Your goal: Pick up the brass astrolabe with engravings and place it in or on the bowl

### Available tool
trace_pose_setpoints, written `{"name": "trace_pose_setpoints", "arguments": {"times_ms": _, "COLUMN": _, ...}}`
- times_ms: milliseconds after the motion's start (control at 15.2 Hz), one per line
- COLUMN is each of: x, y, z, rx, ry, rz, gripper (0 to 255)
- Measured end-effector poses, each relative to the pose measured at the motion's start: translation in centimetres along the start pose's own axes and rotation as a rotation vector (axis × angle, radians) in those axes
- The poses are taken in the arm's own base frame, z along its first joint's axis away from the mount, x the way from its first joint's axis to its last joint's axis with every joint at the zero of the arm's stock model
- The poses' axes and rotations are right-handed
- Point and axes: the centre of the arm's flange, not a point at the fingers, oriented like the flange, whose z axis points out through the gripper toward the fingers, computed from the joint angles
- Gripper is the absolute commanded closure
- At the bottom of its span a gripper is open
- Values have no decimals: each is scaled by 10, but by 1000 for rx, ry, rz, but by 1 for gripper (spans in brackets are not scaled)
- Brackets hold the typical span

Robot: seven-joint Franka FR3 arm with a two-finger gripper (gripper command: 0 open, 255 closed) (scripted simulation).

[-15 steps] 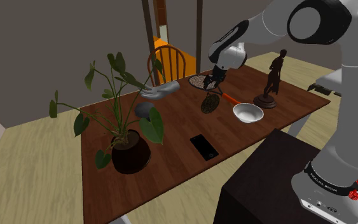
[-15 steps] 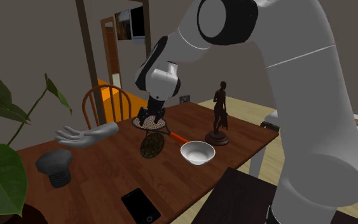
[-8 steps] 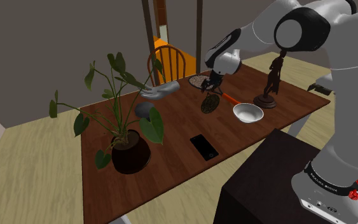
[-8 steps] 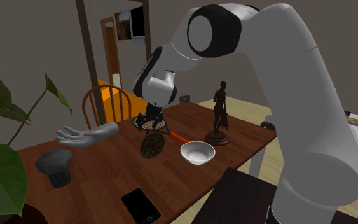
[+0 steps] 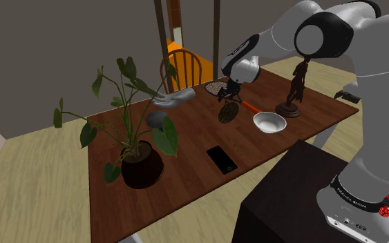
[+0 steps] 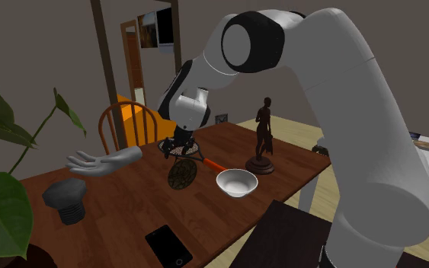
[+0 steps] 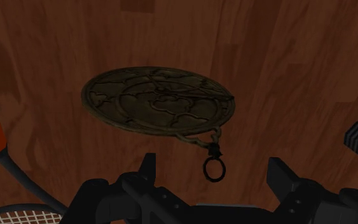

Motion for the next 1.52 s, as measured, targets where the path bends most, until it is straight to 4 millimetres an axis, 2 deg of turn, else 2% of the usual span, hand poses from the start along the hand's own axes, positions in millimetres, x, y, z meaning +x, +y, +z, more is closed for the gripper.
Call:
{"name": "trace_pose_setpoints", "arguments": {"times_ms": 66, "x": 0, "y": 0, "z": 0, "rx": 0, "ry": 0, "rz": 0, "gripper": 255}}
{"name": "trace_pose_setpoints", "arguments": {"times_ms": 792, "x": 1, "y": -1, "z": -2, "rx": 0, "ry": 0, "rz": 0, "gripper": 255}}
{"name": "trace_pose_setpoints", "arguments": {"times_ms": 1518, "x": 17, "y": -13, "z": -53, "rx": 0, "ry": 0, "rz": 0, "gripper": 255}}
